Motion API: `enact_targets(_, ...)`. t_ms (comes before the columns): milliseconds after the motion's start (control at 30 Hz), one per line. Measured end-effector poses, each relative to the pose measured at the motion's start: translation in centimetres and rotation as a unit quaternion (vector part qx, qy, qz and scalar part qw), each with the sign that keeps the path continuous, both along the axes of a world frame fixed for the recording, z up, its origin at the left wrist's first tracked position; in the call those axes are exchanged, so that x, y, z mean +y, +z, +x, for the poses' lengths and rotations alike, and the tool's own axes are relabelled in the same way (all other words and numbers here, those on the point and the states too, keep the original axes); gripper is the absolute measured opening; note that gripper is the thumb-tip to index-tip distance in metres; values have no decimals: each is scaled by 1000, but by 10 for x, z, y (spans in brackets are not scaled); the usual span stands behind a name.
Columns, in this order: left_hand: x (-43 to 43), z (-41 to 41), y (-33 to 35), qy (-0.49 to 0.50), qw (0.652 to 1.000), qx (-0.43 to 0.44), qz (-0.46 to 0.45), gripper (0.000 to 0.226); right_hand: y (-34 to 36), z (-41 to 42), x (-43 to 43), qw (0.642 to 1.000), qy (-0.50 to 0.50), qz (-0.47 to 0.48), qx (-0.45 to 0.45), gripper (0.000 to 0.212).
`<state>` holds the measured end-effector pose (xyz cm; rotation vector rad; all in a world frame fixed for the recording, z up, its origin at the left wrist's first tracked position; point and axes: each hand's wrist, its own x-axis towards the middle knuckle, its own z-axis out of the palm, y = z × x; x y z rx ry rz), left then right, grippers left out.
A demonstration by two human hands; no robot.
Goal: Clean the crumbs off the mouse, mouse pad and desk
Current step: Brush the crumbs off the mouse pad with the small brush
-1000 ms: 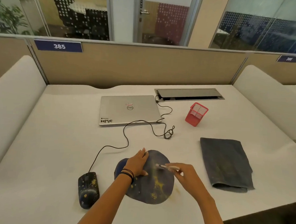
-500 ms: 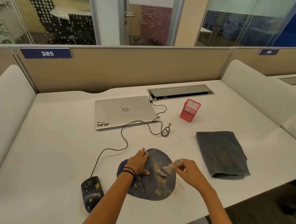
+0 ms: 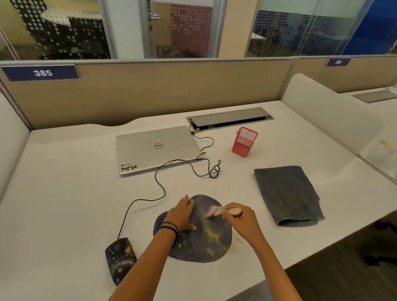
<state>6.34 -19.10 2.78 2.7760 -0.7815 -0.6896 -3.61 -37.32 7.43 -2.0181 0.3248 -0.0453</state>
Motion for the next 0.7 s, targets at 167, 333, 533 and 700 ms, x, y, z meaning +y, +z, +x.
enact_targets(167,-1,-1,0,2,1000,0,1,93,-7,1,1,1000,-21,6,-22,7)
enact_targets(333,-1,-1,-1,5,1000,-3,0,92,-7,-6,2,999,29,-2,-20,17)
enact_targets(533,-1,-1,0,11,1000,2,-5,91,-7,-13,-5,997,66,-27,-5,25)
enact_targets(700,-2,-2,3,15,1000,8,-3,92,-6,-10,1,998,65,-12,-20,11)
